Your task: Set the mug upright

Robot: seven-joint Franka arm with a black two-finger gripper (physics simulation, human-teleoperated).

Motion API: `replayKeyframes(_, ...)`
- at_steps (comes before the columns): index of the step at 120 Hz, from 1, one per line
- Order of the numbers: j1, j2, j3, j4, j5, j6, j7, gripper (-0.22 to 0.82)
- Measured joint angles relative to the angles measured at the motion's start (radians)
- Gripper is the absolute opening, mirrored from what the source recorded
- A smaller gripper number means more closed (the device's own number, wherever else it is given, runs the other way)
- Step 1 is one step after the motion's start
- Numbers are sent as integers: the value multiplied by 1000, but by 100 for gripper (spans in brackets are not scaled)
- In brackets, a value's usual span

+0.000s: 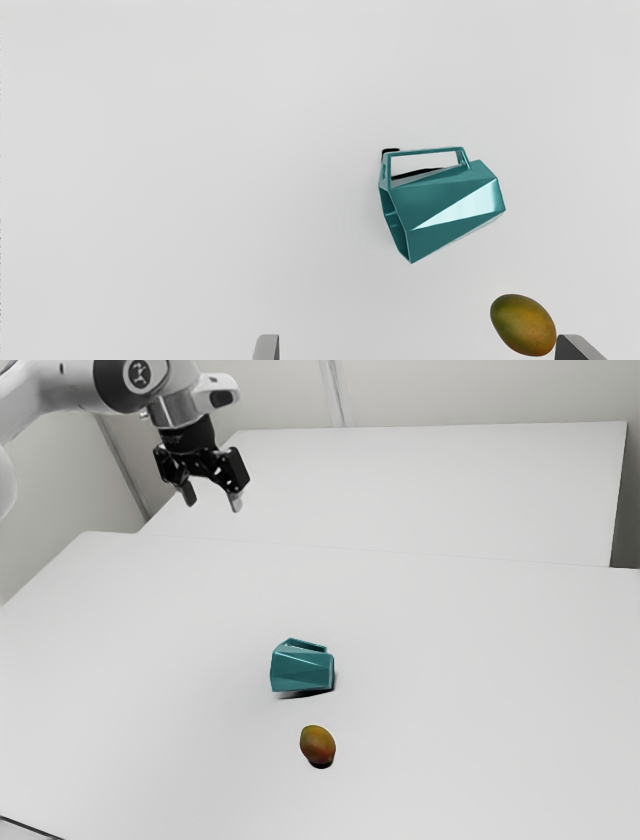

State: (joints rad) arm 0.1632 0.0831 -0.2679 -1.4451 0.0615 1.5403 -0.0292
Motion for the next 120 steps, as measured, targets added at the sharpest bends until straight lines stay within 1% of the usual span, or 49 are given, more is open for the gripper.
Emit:
replayKeyframes(17,-43,-1,17,9,5,2,-9,60)
replayKeyframes(44,-26,-23,18,-14,7,4,-20,60)
replayKeyframes(59,-6,-91,15,-103,-7,19,-25,60)
replayKeyframes(80,25,-144,15,-235,-98,38,-28,60)
replayKeyframes(102,126,-155,16,-379,-216,101,-29,60)
replayKeyframes(120,163,-152,16,-486,-335,176,-7,60)
